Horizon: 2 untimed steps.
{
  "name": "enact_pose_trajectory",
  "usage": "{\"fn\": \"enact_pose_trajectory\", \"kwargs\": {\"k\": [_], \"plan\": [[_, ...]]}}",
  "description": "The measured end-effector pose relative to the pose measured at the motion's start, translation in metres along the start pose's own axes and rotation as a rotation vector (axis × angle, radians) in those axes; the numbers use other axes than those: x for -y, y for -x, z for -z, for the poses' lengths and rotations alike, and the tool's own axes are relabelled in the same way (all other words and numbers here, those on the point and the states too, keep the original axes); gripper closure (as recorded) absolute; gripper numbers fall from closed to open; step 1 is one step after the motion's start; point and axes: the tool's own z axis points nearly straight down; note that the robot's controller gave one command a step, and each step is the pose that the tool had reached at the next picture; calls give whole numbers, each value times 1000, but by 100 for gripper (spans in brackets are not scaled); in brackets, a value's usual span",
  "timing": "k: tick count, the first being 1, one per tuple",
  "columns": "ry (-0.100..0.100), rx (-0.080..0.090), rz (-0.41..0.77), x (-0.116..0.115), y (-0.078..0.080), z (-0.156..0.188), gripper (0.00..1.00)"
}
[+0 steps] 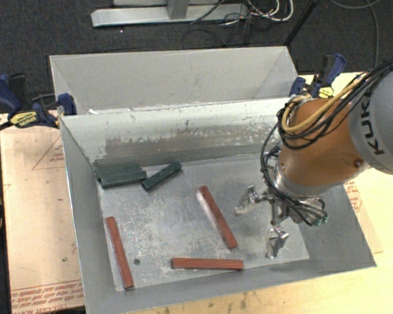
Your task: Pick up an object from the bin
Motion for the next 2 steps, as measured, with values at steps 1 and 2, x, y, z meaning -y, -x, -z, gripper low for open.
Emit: {"fn": "enact_pose_trajectory", "kwargs": {"k": [1,2], "plan": [[-5,7,25,-39,13,-36,0],[-5,7,37,-51,19,-44,0]]}}
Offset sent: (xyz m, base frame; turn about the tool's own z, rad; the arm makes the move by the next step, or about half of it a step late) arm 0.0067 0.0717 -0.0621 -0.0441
